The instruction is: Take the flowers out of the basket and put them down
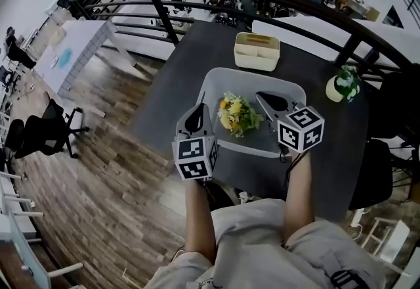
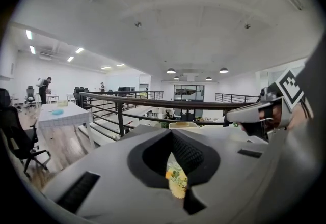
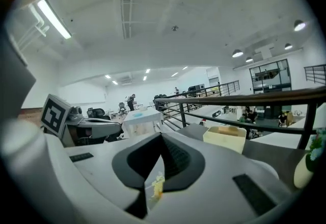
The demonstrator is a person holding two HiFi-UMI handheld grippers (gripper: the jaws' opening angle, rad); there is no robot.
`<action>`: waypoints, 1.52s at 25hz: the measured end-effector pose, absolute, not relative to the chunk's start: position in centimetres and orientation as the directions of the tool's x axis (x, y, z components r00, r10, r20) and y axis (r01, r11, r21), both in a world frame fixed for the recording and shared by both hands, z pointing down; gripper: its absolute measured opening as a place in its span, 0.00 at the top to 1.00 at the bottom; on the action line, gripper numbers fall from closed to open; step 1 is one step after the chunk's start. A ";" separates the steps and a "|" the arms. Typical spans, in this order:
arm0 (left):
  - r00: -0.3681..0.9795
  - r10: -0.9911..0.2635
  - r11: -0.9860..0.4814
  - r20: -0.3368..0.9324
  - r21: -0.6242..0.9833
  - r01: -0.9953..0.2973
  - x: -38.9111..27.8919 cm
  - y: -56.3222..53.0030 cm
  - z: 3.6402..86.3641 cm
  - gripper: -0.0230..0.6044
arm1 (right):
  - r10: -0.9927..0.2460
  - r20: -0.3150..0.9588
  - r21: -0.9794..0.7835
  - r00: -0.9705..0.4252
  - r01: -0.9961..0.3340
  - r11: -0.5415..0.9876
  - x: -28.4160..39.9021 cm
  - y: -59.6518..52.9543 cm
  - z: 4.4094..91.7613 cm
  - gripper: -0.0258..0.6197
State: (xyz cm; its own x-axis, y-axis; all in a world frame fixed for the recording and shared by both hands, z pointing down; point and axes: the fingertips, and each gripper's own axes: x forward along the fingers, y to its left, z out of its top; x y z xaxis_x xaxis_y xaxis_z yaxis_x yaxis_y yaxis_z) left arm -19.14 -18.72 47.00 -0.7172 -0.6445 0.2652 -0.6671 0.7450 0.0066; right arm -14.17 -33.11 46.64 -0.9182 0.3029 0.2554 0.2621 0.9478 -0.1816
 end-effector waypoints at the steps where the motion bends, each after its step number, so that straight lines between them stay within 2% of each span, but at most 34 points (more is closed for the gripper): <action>1: -0.706 -0.656 0.735 0.267 0.012 -0.678 -19.0 -18.9 47.0 0.93 | 0.292 0.272 -0.158 -0.917 0.257 0.954 -13.7 -33.3 46.8 0.93; 7: -0.607 -0.743 0.637 0.282 0.022 -0.770 -21.7 -20.8 46.8 0.93 | 0.253 0.370 0.033 -0.894 0.285 0.958 -15.6 -33.9 47.8 0.93; 10: -0.531 -0.801 0.564 0.277 0.049 -0.824 -23.2 -22.2 46.6 0.93 | 0.260 0.491 0.109 -0.831 0.355 0.929 -16.7 -33.5 50.1 0.93; 12: -0.463 -0.846 0.494 0.266 0.062 -0.867 -23.6 -23.4 46.4 0.93 | 0.228 0.595 0.162 -0.770 0.394 0.905 -16.9 -33.8 52.8 0.93; 16: -0.345 -0.907 0.369 0.240 0.062 -0.927 -25.0 -23.8 45.4 0.93 | 0.229 0.766 0.138 -0.601 0.502 0.854 -16.5 -32.9 57.7 0.93; 21: -0.282 -0.936 0.299 0.209 0.057 -0.952 -27.9 -22.4 45.6 0.93 | 0.099 0.926 0.175 -0.363 0.648 0.741 -14.7 -33.0 64.9 0.91; 24: -0.255 -0.950 0.268 0.178 0.054 -0.962 -29.4 -21.4 46.1 0.93 | 0.024 0.970 0.166 -0.241 0.733 0.659 -13.6 -33.9 67.5 0.82; 26: -0.239 -0.955 0.251 0.174 0.055 -0.966 -30.4 -20.7 46.6 0.93 | -0.031 0.979 0.178 -0.201 0.770 0.613 -13.3 -34.6 68.4 0.81; 30: -0.211 -0.956 0.229 0.202 0.071 -0.971 -32.0 -19.4 48.0 0.93 | -0.072 0.987 0.159 -0.147 0.756 0.635 -13.5 -35.5 70.0 0.72; 35: -0.154 -0.961 0.181 0.230 0.099 -0.979 -33.2 -18.7 49.3 0.93 | -0.119 0.991 0.124 -0.062 0.761 0.636 -13.1 -36.2 72.8 0.68; 38: -0.100 -0.957 0.134 0.274 0.110 -0.985 -32.7 -17.7 51.1 0.93 | -0.155 0.986 0.149 -0.066 0.771 0.619 -13.0 -36.4 74.5 0.68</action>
